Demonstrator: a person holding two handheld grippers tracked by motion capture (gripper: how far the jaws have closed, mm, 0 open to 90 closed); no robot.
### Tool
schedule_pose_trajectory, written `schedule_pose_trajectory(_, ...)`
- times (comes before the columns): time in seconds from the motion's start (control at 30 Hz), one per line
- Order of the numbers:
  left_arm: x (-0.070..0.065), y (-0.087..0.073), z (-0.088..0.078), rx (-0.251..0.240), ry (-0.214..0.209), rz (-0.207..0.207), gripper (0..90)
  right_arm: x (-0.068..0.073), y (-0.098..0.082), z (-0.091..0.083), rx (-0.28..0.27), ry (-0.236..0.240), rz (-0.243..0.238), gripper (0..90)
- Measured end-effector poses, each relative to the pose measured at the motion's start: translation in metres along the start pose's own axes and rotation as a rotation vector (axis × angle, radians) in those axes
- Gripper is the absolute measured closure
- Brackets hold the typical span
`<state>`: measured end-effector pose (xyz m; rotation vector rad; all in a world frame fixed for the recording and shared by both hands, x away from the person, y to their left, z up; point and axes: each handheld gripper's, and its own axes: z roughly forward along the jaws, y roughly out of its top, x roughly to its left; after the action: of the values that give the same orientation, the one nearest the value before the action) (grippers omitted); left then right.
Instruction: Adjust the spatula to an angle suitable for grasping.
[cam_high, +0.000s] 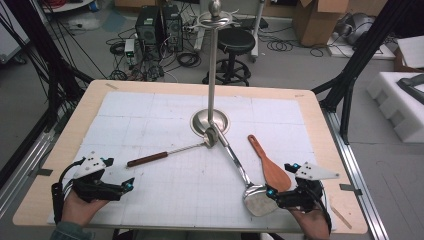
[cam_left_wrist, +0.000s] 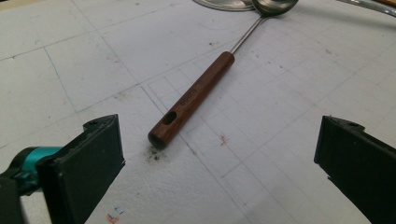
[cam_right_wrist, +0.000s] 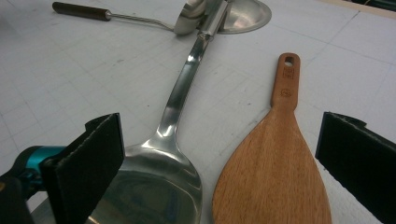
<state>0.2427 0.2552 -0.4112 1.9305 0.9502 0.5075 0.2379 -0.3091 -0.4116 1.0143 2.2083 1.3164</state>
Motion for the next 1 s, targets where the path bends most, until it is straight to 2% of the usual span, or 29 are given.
schedule_pose_trajectory(0.27, -0.001, 0.001, 0.000, -0.001, -0.005, 0.007, 1.8, -0.002, 0.005, -0.002, -0.018, 0.007, 0.003, 0.6)
schedule_pose_trajectory(0.47, -0.001, 0.002, 0.002, -0.003, -0.009, 0.011, 1.8, -0.007, 0.016, -0.001, -0.010, 0.017, 0.032, 0.6)
schedule_pose_trajectory(0.63, -0.001, 0.002, 0.003, -0.009, -0.010, 0.009, 1.7, -0.012, 0.031, 0.006, -0.012, 0.055, 0.057, 0.6)
schedule_pose_trajectory(0.67, -0.001, 0.002, 0.003, -0.010, -0.009, 0.008, 1.7, -0.014, 0.038, 0.011, 0.001, 0.076, 0.067, 0.6)
schedule_pose_trajectory(0.7, -0.001, 0.003, 0.003, -0.010, -0.011, 0.009, 1.7, -0.014, 0.038, 0.011, 0.001, 0.076, 0.067, 0.6)
schedule_pose_trajectory(0.73, -0.001, 0.003, 0.003, -0.011, -0.011, 0.009, 1.7, -0.015, 0.045, 0.015, 0.015, 0.085, 0.050, 0.6)
schedule_pose_trajectory(0.93, 0.000, 0.003, 0.004, -0.012, -0.017, 0.013, 1.8, -0.016, 0.064, 0.024, 0.033, 0.121, 0.056, 0.9)
schedule_pose_trajectory(1.0, 0.000, 0.004, 0.003, -0.013, -0.015, 0.014, 1.7, -0.016, 0.075, 0.031, 0.039, 0.138, 0.064, 6.3)
